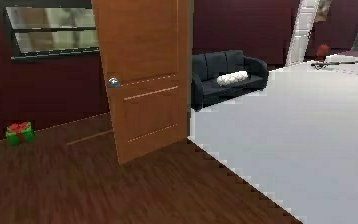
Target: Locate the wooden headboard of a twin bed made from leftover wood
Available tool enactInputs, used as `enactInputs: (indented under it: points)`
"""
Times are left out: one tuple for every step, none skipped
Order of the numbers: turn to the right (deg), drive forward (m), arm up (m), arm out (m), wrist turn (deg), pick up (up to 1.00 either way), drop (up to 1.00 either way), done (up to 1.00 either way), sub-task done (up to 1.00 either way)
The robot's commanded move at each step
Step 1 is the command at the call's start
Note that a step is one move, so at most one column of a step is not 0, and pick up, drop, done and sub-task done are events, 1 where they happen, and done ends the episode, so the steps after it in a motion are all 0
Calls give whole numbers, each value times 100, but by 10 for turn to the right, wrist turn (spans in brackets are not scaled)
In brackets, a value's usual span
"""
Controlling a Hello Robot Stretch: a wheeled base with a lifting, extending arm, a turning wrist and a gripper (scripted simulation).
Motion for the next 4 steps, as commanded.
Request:
enactInputs:
  points:
    - [210, 0, 0, 0, 0, 0, 0, 0, 0]
    - [0, 50, 0, 0, 0, 0, 0, 0, 0]
    - [210, 0, 0, 0, 0, 0, 0, 0, 0]
    - [30, 0, 0, 0, 0, 0, 0, 0, 0]
